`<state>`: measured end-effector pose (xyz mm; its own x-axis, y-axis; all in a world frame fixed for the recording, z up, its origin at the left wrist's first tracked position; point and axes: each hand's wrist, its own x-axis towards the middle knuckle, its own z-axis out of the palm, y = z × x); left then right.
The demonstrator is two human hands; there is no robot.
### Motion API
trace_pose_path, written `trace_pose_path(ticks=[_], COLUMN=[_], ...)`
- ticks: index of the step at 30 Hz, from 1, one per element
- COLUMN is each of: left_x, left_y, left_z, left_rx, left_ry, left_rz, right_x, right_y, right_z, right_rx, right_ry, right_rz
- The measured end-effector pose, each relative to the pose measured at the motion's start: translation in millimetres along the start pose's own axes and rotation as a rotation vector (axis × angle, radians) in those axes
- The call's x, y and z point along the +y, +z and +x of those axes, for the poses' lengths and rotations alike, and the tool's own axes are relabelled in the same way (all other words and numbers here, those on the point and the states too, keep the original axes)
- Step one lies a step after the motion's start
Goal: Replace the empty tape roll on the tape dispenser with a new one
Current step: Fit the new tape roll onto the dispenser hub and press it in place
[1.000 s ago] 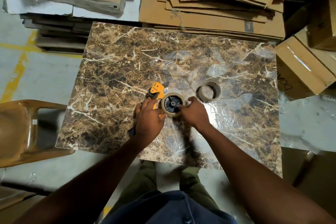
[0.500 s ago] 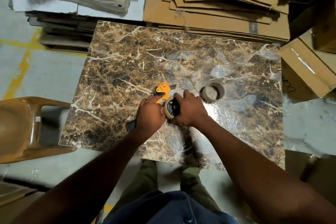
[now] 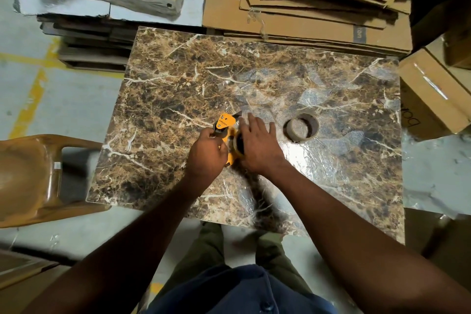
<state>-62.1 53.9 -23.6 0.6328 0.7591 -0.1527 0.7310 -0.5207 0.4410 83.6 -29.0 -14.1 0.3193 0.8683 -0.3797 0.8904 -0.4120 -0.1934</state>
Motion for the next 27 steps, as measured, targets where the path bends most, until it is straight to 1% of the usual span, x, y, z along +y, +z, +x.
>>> trace_pose_path(ticks=[1,2,5,8,11,17,22,27], left_x=[-1,-2,-4,-4,-2,8,5,0], left_y=[-2,-3,-2,3,1,-6,-3,-2], left_z=[2,4,10,12,11,11,13,12], left_rx=[-0.010,-0.024,-0.077,-0.091,-0.089,-0.093,-0.100,-0.073], left_ry=[0.022,0.041,0.021,-0.004,-0.035,-0.033,-0.044,0.010], left_rz=[-0.008,-0.017,-0.022,-0.007,-0.023,-0.023,-0.020,-0.030], right_x=[-1,-3,-10,-16,-21,-26,-26,-20], right_y=[0,0,-1,-1,6,13,17,19], right_z=[1,1,7,13,14,18,18,17], right_rx=[-0.012,0.012,0.155,0.144,0.169,0.206,0.227,0.232], right_ry=[-0.058,-0.083,-0.040,-0.014,0.020,0.086,0.099,0.079], right_rz=[0.045,0.083,0.138,0.154,0.126,0.119,0.111,0.164])
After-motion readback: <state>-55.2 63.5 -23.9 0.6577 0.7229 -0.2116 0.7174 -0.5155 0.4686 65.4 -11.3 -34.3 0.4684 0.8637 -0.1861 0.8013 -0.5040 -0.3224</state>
